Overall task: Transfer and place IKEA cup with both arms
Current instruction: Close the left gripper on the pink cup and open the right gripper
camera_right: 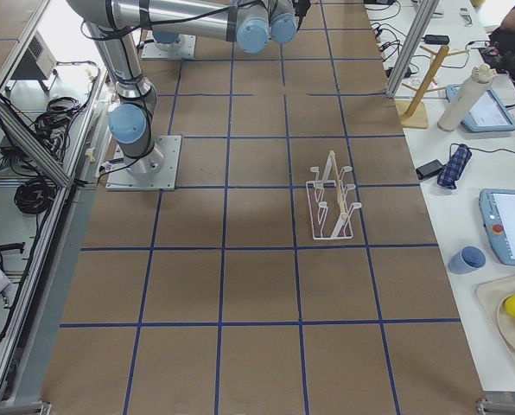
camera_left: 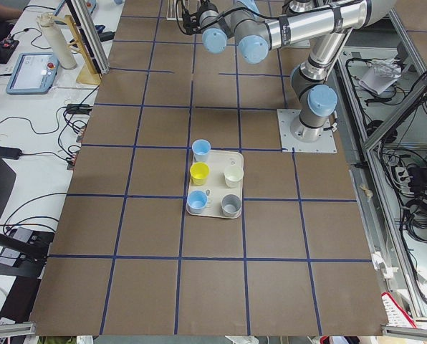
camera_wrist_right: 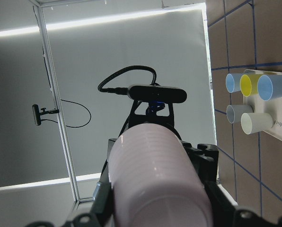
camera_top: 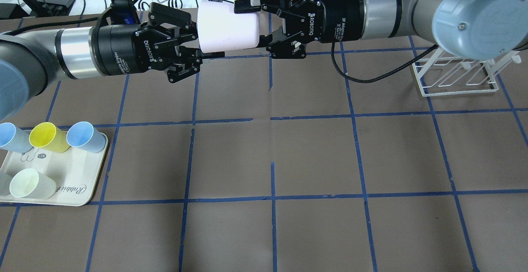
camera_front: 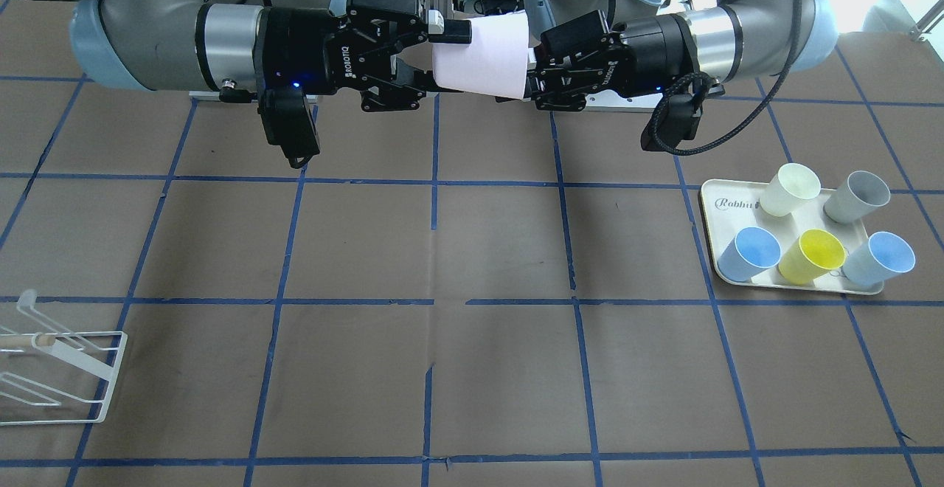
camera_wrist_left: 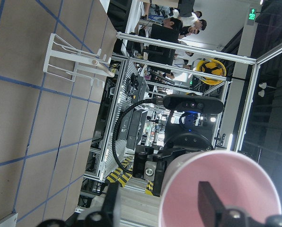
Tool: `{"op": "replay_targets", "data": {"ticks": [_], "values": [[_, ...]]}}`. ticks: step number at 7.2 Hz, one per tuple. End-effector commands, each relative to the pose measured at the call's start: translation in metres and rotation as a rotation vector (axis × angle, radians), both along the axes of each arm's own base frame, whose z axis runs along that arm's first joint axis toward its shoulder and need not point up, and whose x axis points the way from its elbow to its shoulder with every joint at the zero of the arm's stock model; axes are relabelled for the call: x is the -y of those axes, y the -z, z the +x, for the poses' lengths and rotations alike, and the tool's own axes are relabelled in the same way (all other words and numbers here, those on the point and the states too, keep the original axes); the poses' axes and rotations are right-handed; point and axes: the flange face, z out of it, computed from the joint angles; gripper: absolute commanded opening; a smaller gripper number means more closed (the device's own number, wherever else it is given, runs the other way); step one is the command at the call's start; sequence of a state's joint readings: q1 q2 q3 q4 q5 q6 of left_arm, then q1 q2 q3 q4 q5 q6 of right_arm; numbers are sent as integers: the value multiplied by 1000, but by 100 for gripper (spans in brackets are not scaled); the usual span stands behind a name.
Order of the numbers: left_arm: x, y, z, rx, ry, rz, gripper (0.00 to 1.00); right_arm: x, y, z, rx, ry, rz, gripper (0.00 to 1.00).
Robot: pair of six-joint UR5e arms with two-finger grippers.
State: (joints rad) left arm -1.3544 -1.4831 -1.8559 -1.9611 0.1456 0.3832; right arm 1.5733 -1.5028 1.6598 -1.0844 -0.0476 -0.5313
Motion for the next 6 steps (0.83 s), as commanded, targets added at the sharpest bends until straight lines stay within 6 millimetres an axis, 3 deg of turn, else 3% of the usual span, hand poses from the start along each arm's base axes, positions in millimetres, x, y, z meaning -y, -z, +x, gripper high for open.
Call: {"op": "replay_targets", "data": {"ticks": [1,2,3,5,6], "values": [[-3,-4,0,7,2,-8,0,0,0,0,0,-1,-2,37],[-5,-8,0,10,1,-16,0,0,1,0,-4,-3,12,56],[-7,-12,2,14,-3,-26,0,0,-3,0,-2,0,21,99],[-8,-14,5,25,-4,-28,0,4,-9,-1,-19,-5,80,100],[-8,-15,7,38,-2,-31,0,10,-22,-5,-27,7,134,100]]}}
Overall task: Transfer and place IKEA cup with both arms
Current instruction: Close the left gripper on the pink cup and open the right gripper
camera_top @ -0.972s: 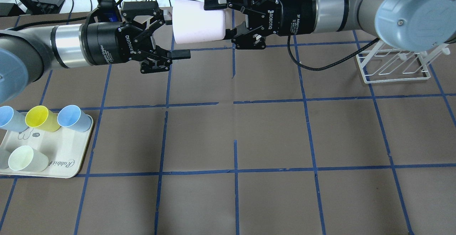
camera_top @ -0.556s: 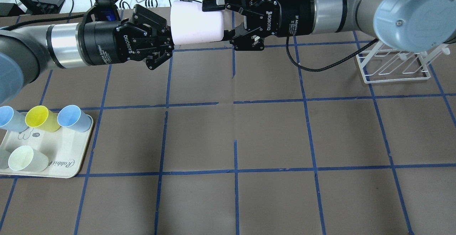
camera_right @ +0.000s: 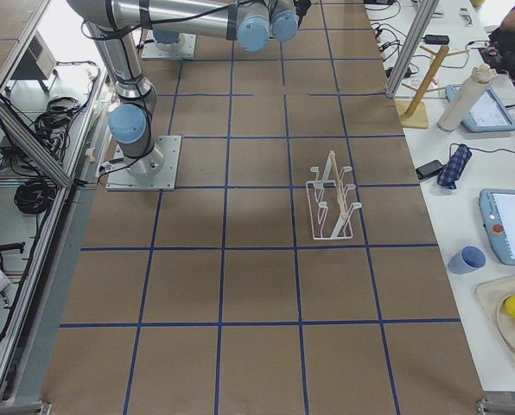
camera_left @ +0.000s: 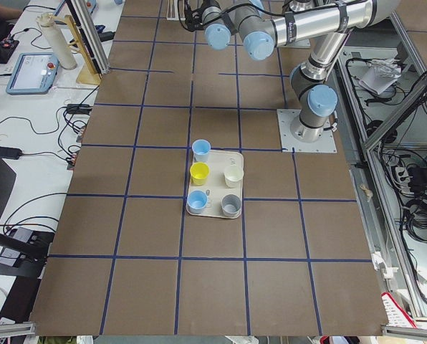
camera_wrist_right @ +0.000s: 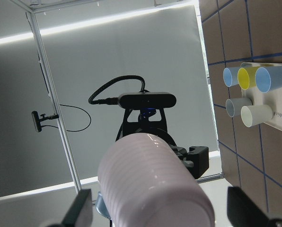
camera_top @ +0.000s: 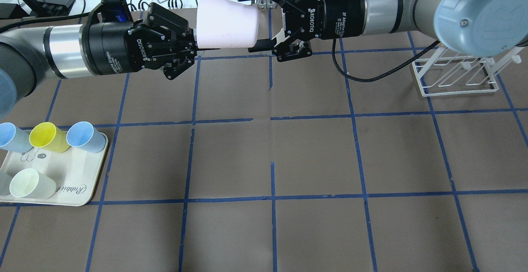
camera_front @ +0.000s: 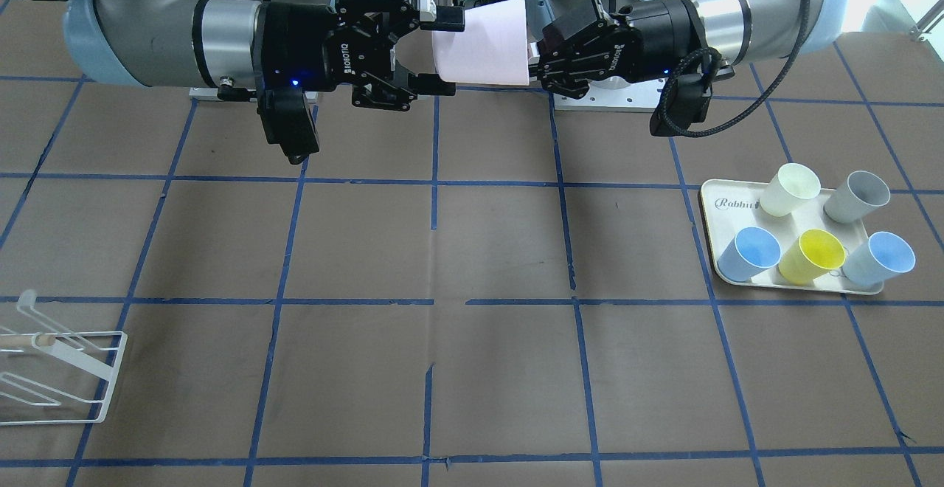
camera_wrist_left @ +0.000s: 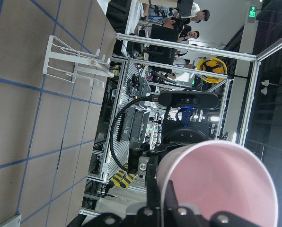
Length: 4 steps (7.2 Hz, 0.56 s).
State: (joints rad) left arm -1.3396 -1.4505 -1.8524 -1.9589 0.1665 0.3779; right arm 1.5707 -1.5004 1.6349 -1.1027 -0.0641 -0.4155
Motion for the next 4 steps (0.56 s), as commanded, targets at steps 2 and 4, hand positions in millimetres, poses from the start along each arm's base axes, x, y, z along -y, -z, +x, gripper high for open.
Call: {"op": "replay_targets", "data": {"ticks": [2,4], "values": [[0,6,32,193,37,-14,0,24,-30,-35,-196,19,95,100],[-3,15,95,384,22,33,0,27,-16,-65,-455,4,68,100]]}}
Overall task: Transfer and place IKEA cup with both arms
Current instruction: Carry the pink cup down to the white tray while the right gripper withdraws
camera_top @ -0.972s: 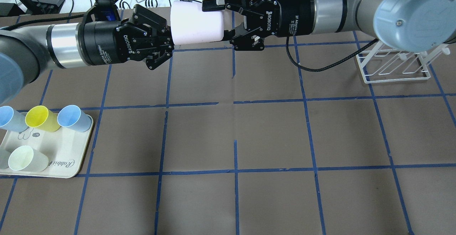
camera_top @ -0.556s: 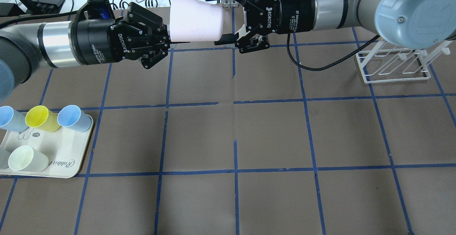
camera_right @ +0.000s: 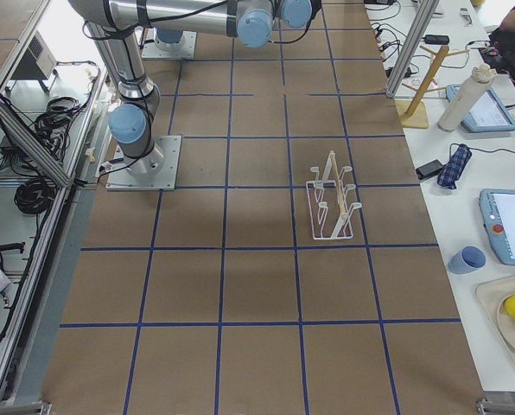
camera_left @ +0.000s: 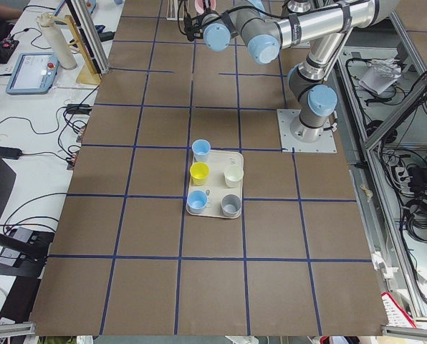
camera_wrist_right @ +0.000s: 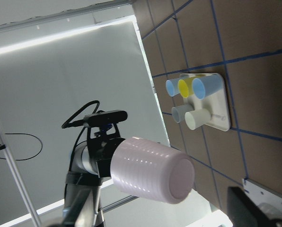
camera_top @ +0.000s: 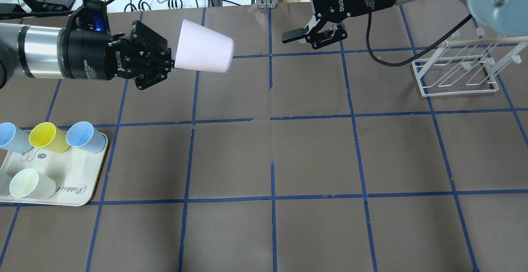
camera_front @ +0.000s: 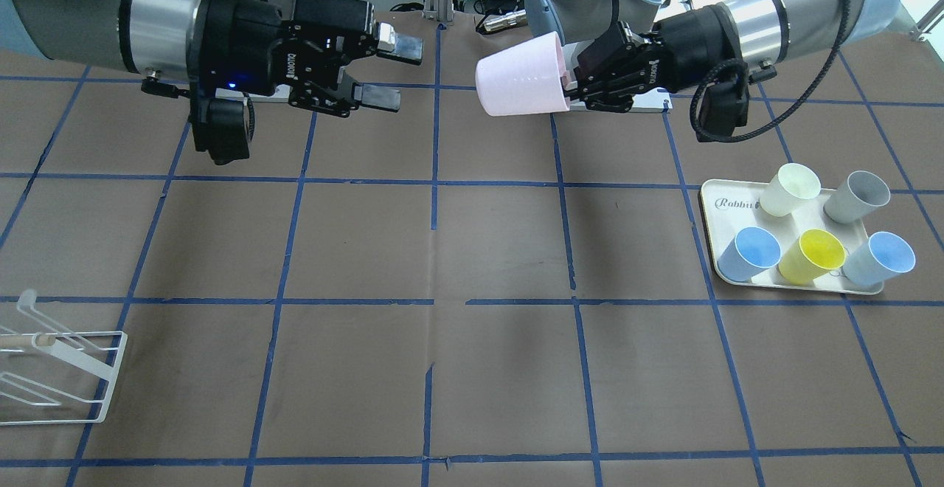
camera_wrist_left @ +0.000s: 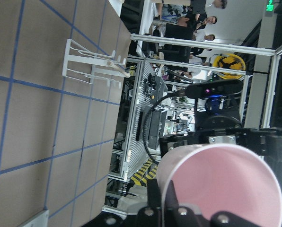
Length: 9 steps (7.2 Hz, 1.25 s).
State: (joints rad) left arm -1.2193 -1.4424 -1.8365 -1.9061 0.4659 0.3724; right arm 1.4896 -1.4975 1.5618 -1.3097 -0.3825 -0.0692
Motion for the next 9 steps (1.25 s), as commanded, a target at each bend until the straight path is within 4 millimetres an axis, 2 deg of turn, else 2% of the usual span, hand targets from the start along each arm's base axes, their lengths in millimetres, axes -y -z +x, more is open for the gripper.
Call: {"op": "replay_targets", "data": {"ticks": [1,2,3,4,5,6,7,8,9], "values": [[-5,9,61,217,1,28,0,-3,14,-28,-358,-65,-43,100],[-9,23,94,379,41,17,0,-2,31,-43,-560,-117,-43,100],[-17,37,123,520,113,25,0,-5,38,-52,-669,-139,-26,100],[-26,49,141,692,203,42,0,-9,45,-63,-813,-173,-6,100],[-30,61,157,848,283,-16,0,-10,49,-73,-927,-178,21,100],[-36,80,173,892,335,-73,0,-12,50,-78,-1033,-180,42,100],[-47,100,200,909,330,-111,0,-11,48,-76,-1132,-178,16,100],[-55,124,230,956,379,-216,0,-11,38,-61,-1156,-169,-28,100],[-67,144,248,981,406,-270,0,-9,33,-57,-1247,-166,-72,100]]}}
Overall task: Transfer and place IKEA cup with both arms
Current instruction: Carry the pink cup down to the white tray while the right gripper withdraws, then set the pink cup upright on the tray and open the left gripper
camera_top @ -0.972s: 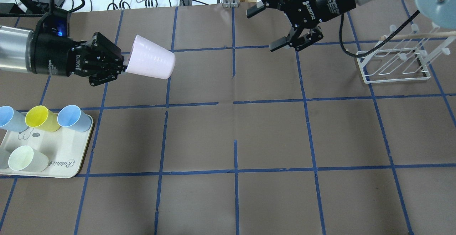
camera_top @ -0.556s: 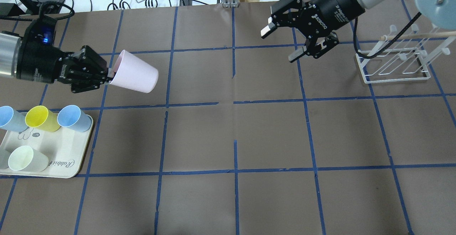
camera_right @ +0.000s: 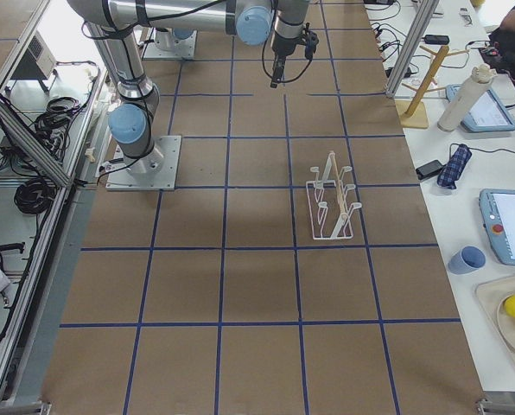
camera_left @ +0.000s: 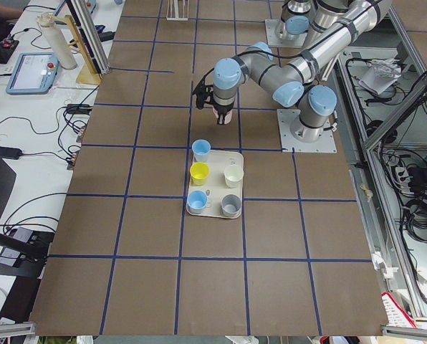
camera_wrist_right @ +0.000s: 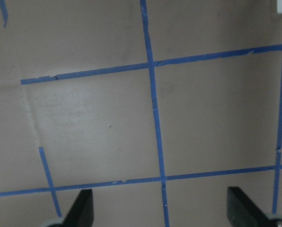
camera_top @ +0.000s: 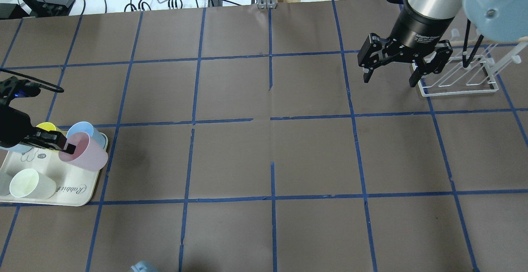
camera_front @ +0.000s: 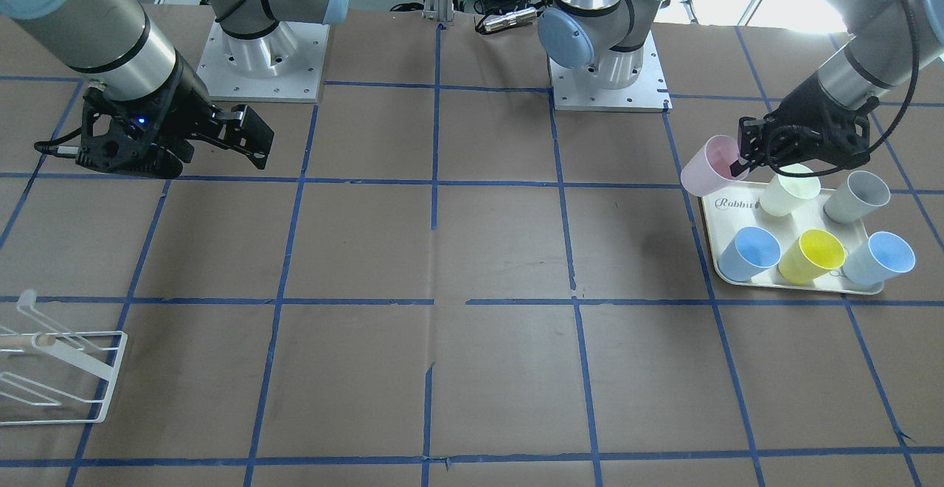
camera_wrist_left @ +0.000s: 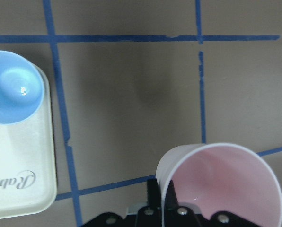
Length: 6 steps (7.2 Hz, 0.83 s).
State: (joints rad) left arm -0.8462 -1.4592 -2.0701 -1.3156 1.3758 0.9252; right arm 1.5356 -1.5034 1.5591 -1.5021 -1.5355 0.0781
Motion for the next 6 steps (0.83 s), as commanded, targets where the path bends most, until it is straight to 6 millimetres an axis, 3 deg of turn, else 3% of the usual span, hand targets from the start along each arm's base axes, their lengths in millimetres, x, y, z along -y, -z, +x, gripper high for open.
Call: {"op": "replay_targets", "data": {"ticks": [1,4,6], "values": [[-21,42,39,47,129,-82,0,3,-15,11,-118,-39,-98,100],[-22,73,79,54,198,-106,0,9,-24,13,-111,-52,-192,100],[-25,82,85,41,190,-96,0,4,-34,19,-52,-46,-234,100]]}}
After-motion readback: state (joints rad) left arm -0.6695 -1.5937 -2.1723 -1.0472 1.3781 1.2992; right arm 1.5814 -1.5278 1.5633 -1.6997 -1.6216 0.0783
